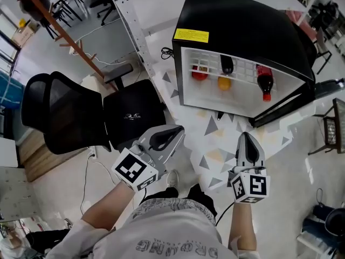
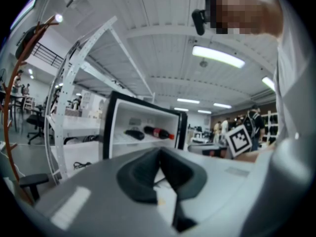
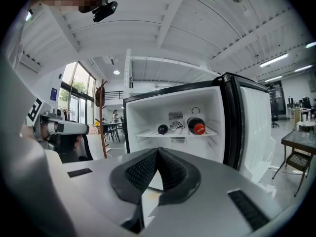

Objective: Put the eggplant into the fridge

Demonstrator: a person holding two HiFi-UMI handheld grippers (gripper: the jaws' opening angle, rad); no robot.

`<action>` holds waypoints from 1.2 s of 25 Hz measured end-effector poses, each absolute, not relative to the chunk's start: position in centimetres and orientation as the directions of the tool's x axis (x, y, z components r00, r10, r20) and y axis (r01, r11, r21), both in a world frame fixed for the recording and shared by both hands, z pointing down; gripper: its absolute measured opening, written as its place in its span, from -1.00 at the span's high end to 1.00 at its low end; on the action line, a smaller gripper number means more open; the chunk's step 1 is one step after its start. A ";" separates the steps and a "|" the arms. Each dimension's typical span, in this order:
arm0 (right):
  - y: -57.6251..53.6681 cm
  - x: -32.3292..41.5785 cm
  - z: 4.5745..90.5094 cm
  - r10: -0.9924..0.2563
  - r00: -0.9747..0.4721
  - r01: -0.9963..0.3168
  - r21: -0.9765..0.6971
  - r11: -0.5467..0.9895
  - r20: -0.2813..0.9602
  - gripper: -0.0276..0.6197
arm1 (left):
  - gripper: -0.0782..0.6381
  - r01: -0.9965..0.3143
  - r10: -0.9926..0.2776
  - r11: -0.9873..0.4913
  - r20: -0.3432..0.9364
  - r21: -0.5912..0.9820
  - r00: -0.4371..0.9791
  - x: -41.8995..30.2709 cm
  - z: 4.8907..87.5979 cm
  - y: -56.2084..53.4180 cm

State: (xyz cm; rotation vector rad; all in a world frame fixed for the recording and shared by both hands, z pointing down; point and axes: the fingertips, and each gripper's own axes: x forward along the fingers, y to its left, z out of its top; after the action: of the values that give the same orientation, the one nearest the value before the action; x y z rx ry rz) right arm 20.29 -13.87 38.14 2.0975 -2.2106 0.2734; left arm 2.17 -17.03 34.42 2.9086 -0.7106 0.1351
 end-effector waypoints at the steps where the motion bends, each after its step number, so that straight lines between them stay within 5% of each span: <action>1: -13.8 20.3 38.1 -0.982 -0.056 -0.996 -0.074 0.044 0.179 0.91 | 0.75 -0.464 -0.451 -0.878 0.121 0.117 0.884 2.1 34.4 -17.0; 30: -12.4 19.7 36.4 -0.982 -0.094 -0.995 -0.062 0.085 0.166 0.91 | 0.75 -0.456 -0.447 -0.884 0.104 0.100 0.889 2.5 33.5 -16.4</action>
State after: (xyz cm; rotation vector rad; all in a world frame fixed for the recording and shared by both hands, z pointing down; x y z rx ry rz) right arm 19.65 -12.44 36.41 2.0578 -2.2518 0.2427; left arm 2.52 -16.36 33.53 2.9342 -0.7042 0.1179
